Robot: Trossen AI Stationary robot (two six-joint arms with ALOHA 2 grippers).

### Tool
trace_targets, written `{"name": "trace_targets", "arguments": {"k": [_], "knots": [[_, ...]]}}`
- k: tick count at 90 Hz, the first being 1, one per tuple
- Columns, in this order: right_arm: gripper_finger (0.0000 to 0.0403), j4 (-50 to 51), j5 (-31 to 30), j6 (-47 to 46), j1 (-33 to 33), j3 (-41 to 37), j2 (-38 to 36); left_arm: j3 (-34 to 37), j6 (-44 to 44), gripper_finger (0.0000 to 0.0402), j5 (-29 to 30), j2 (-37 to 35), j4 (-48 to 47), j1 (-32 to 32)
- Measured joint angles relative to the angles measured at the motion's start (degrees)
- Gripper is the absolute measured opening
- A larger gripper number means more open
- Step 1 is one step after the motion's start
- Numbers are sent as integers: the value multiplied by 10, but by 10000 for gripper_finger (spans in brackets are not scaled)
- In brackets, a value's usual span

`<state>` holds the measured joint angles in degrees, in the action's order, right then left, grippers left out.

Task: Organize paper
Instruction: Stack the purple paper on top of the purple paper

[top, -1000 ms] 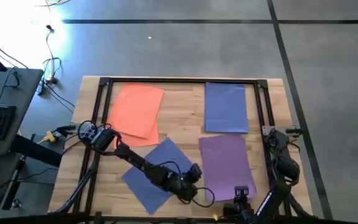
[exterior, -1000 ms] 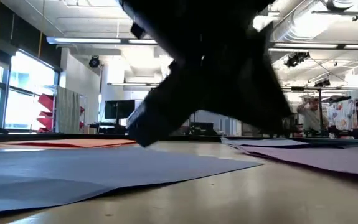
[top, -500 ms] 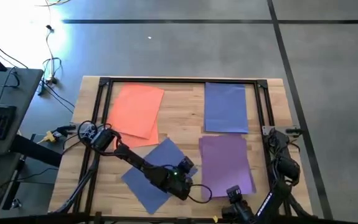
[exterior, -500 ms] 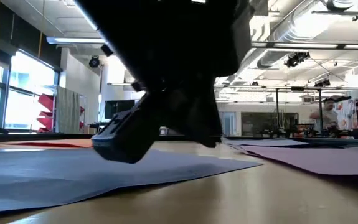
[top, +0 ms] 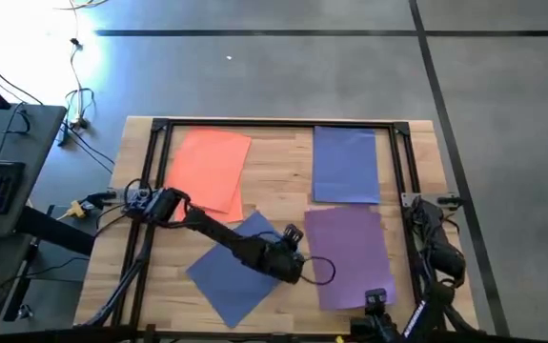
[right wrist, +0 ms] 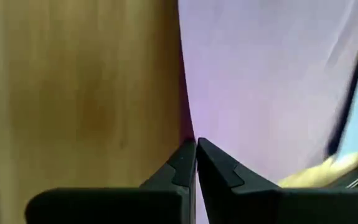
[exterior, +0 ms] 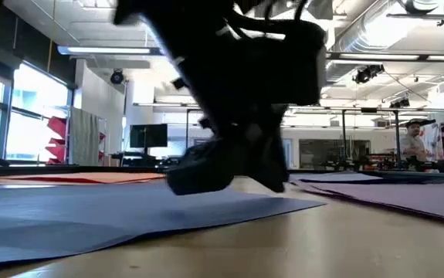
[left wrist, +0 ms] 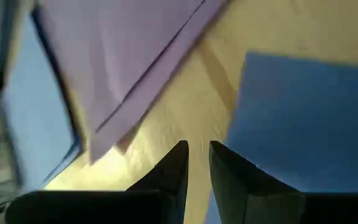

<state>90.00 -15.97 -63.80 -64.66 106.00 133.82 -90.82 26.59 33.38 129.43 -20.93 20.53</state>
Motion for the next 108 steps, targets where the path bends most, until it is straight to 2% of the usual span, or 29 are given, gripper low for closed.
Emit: {"name": "trace_targets", "arguments": {"k": [20,32,45,65,81,99,108], "knots": [[0,0,17,-116,-20,0,0,0,19,41,-3,0,48,-47],[0,-2,-4,-134,-13,0,0,0,-31,41,-4,0,43,-80],[0,-34,-18,-86,15,0,0,0,-35,41,-24,0,43,-113],[0,-116,-53,26,51,6,0,0,-32,41,-127,3,45,-148],[0,-173,-67,59,49,33,0,-1,-24,41,-138,12,51,-157],[0,-115,-33,24,9,39,0,-1,18,41,-137,21,84,-163],[0,-77,-16,44,-9,39,0,-1,44,41,-136,22,92,-163]]}}
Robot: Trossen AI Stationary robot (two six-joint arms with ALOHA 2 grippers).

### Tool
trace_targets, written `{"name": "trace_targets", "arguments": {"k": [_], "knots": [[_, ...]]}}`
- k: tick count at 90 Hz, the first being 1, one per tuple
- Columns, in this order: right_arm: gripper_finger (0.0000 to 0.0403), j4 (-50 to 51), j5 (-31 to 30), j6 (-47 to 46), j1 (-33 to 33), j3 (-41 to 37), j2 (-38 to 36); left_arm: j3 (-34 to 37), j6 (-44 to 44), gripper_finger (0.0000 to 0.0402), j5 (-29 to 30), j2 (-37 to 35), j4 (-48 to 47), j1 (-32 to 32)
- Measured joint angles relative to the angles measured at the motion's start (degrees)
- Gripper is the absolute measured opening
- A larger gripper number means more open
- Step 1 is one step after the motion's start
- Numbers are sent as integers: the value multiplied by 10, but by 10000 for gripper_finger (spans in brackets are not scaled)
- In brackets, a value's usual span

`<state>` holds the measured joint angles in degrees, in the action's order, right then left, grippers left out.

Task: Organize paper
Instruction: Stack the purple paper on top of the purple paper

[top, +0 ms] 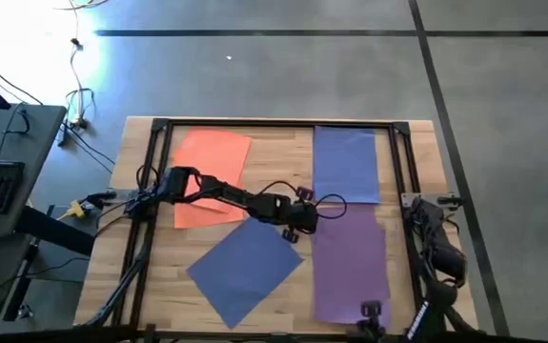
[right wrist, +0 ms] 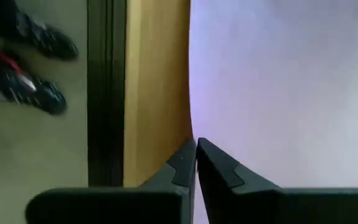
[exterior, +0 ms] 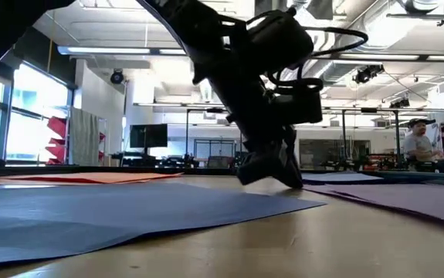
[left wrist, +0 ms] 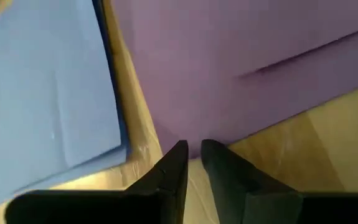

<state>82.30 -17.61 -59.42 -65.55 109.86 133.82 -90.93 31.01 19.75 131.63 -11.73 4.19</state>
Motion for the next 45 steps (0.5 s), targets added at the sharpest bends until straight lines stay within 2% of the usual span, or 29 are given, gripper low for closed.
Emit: {"name": "trace_targets", "arguments": {"k": [15,26,45], "knots": [[0,77,10,34,-14,0,0,0,35,41,-1,0,2,0],[0,76,-32,86,-10,0,0,0,52,41,-12,1,1,-1],[0,77,-55,123,9,-1,1,1,71,41,-14,1,2,-1]]}}
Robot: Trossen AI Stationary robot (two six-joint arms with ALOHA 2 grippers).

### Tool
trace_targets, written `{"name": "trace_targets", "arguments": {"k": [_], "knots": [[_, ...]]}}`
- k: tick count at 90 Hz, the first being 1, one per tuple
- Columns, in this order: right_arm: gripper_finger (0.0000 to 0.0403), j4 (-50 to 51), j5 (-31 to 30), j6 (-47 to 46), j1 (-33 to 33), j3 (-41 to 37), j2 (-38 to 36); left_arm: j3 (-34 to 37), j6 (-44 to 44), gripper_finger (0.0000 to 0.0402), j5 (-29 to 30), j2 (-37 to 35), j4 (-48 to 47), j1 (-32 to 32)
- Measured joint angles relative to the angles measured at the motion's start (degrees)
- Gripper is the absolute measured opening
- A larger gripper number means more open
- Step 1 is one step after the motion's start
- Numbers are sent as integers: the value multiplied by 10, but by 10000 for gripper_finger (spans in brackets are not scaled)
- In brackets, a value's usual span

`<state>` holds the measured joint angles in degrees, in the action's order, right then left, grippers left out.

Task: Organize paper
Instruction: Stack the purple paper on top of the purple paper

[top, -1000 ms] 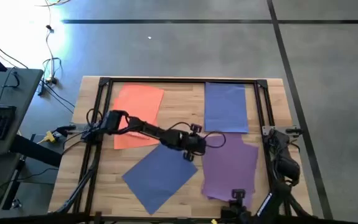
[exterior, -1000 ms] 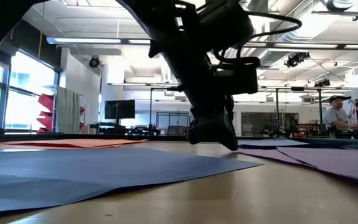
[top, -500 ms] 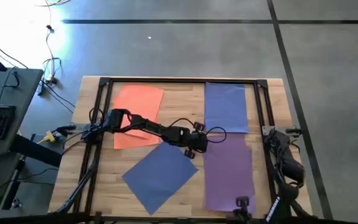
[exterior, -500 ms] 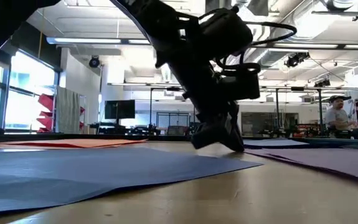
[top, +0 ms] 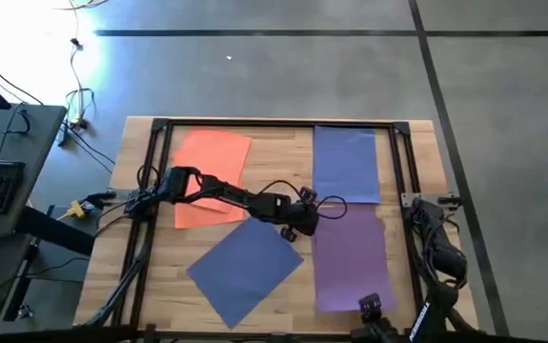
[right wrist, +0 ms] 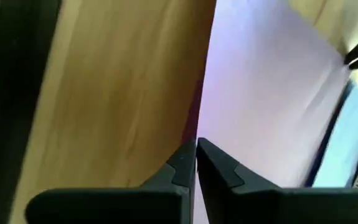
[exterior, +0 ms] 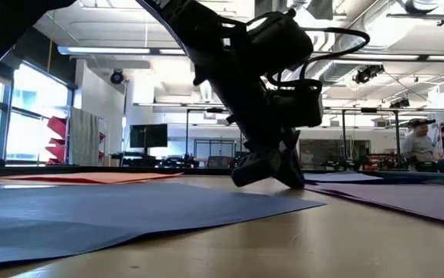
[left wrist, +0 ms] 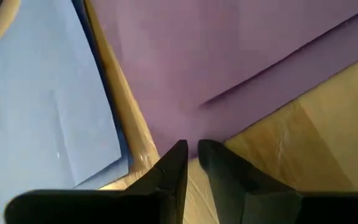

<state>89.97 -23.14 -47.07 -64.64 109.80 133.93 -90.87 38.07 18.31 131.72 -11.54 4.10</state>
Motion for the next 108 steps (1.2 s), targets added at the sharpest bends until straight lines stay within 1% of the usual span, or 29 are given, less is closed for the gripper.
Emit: {"name": "trace_targets", "arguments": {"k": [8,16,23,28,35,38,41,46,54,60,67,72,76,86,91,94,97,102,108], "knots": [[0,0,-17,22,6,0,0,0,11,41,-6,0,2,0],[0,0,-40,25,16,0,0,1,12,41,-12,0,8,0],[0,-10,-48,34,27,0,0,1,19,41,-14,1,10,0],[0,-54,-54,49,34,0,0,1,23,41,-14,1,11,0],[0,-160,-69,72,44,0,0,1,23,41,-16,1,11,0],[0,-193,-60,89,47,0,0,1,27,41,-17,1,11,0],[0,-206,-41,99,49,-3,0,1,31,41,-17,1,11,0],[0,-179,-5,89,47,-13,0,1,42,41,-16,1,12,0],[0,-95,26,17,26,-25,1,1,44,41,-19,1,14,0],[0,-29,29,-47,3,-28,1,1,42,41,-24,1,15,-1],[0,-1,33,-106,-18,-32,1,1,42,41,-29,1,15,-2],[0,-2,30,-151,-25,-32,1,1,41,41,-30,4,17,-2],[0,-8,16,-211,-28,-31,1,1,41,41,-29,4,17,-2],[0,-29,-43,-446,-21,-33,1,0,40,41,-30,4,17,-2],[0,-30,-56,-564,-13,-40,1,0,40,41,-30,5,17,-2],[0,-38,-60,-618,-9,-45,1,0,40,41,-31,5,17,-2],[0,-56,-69,-648,-6,-50,1,0,40,41,-31,5,18,-2],[0,-97,-66,-662,-5,-59,1,0,40,41,-31,5,20,-2],[0,-136,-34,-661,-6,-78,1,0,42,41,-31,5,21,-3]]}}
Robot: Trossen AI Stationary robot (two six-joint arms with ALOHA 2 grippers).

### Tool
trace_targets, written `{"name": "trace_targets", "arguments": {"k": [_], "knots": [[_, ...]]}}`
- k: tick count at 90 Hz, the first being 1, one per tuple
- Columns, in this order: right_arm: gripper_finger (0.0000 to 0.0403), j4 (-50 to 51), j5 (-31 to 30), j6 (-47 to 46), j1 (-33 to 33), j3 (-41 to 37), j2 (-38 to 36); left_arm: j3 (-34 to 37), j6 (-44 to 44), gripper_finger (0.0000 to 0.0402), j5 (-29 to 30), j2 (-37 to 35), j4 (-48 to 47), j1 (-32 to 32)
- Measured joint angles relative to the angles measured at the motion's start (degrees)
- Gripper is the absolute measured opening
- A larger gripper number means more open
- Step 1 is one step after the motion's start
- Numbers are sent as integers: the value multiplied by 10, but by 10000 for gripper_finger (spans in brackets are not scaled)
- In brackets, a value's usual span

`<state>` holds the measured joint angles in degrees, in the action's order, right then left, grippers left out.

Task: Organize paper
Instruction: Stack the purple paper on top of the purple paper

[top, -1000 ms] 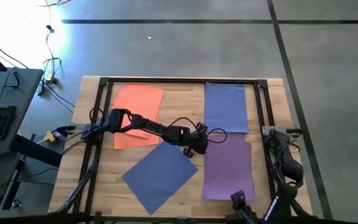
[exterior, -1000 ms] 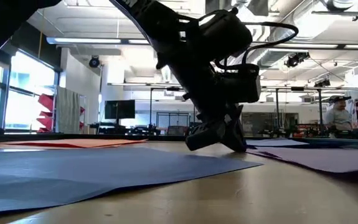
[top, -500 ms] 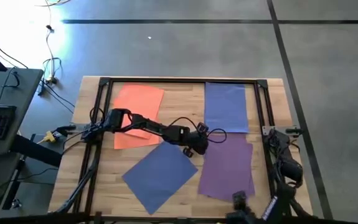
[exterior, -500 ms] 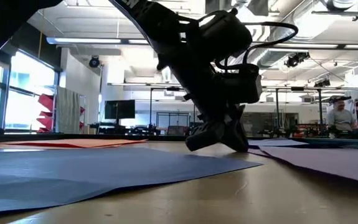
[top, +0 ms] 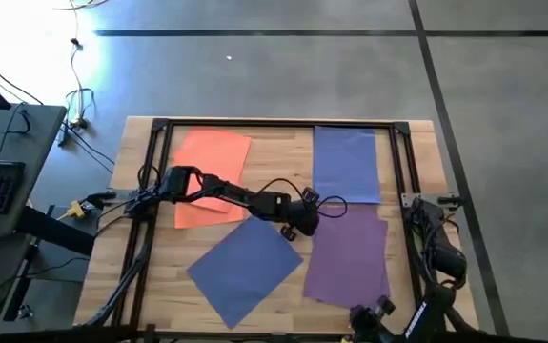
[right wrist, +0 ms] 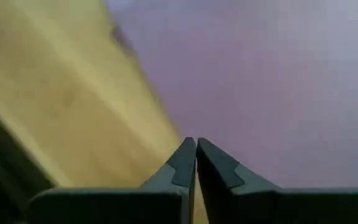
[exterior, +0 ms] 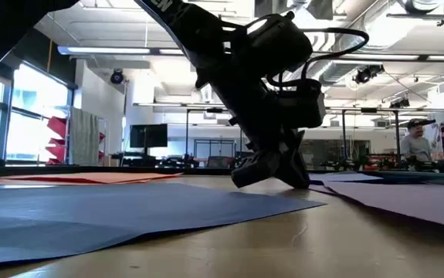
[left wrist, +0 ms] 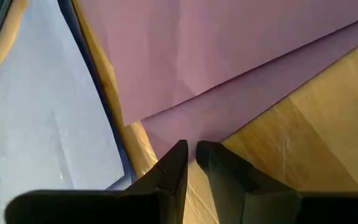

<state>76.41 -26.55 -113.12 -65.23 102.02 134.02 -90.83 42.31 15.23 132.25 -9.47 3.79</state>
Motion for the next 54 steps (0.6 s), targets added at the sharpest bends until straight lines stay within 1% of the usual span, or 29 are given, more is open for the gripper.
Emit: {"name": "trace_targets", "arguments": {"k": [10,19,22,27,40,54], "knots": [[0,-32,48,-34,-7,-31,-6,0,0,41,-1,0,0,0],[0,-18,53,-94,-18,-41,-6,0,0,41,0,0,1,0],[0,-6,61,-94,-20,-40,-5,0,0,41,0,0,1,0],[0,16,100,-94,-22,-37,-4,0,0,41,0,0,1,0],[0,46,148,-94,-38,-37,-3,0,-1,41,0,0,0,0],[0,64,161,-89,-61,-38,-1,0,3,41,1,0,0,0]]}}
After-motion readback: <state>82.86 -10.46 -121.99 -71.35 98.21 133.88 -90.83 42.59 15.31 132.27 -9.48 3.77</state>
